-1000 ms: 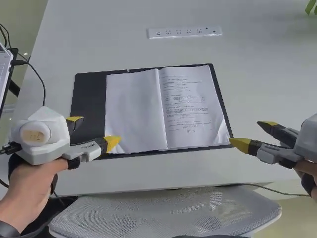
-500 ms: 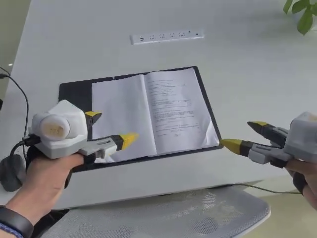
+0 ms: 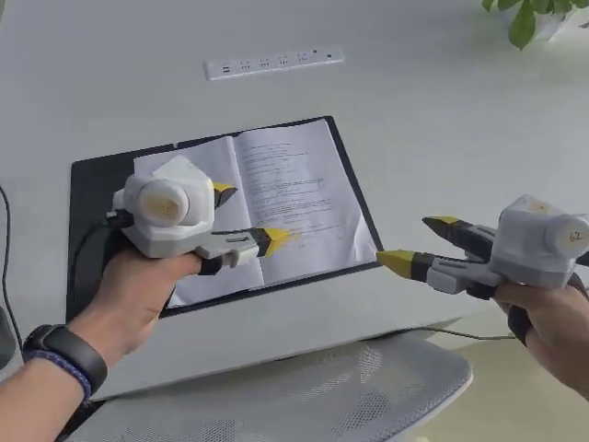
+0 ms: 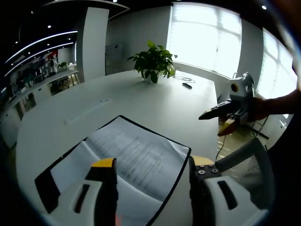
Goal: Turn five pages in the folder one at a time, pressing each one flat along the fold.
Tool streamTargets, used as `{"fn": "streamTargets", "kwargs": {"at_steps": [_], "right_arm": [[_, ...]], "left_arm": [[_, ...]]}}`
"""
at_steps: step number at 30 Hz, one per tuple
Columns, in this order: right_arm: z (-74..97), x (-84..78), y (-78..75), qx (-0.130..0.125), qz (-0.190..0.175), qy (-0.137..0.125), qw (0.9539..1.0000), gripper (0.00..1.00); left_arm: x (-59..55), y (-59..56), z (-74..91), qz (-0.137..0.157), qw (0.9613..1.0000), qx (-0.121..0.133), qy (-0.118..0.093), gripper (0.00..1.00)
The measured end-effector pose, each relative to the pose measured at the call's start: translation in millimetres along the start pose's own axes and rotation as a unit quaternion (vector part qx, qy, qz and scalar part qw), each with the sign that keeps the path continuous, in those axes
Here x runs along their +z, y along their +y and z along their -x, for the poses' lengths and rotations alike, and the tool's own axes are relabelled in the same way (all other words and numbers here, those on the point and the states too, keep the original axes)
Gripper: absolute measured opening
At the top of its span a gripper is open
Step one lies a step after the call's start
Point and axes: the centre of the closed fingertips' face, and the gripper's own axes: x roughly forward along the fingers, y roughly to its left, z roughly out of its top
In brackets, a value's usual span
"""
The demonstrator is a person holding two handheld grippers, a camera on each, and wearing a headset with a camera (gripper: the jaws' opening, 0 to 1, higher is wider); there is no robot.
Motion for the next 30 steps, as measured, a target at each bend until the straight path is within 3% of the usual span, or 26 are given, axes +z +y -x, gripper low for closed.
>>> {"fn": "streamTargets", "kwargs": {"at_steps": [6,11,15,30], "right_arm": [[5.5,0.4,-3.5,-0.005,-0.011,-0.011,0.9999,0.67],[9.8,-3.8,-6.9,-0.009,-0.017,-0.011,0.9997,0.66],[12.5,-4.1,-8.5,-0.011,-0.022,-0.014,0.9996,0.66],[10.0,-2.0,-13.7,-0.007,-0.025,-0.015,0.9996,0.66]], "left_arm": [[-3.5,-17.2,-36.2,-0.019,0.9992,-0.028,0.021,0.59],[-8.2,-28.8,-62.4,-0.01,0.9987,-0.043,0.025,0.56],[-18.4,-36.4,-84.1,-0.01,0.9981,-0.046,0.039,0.54],[-51.0,-50.4,-132.1,0.002,0.9973,-0.013,0.072,0.46]]}}
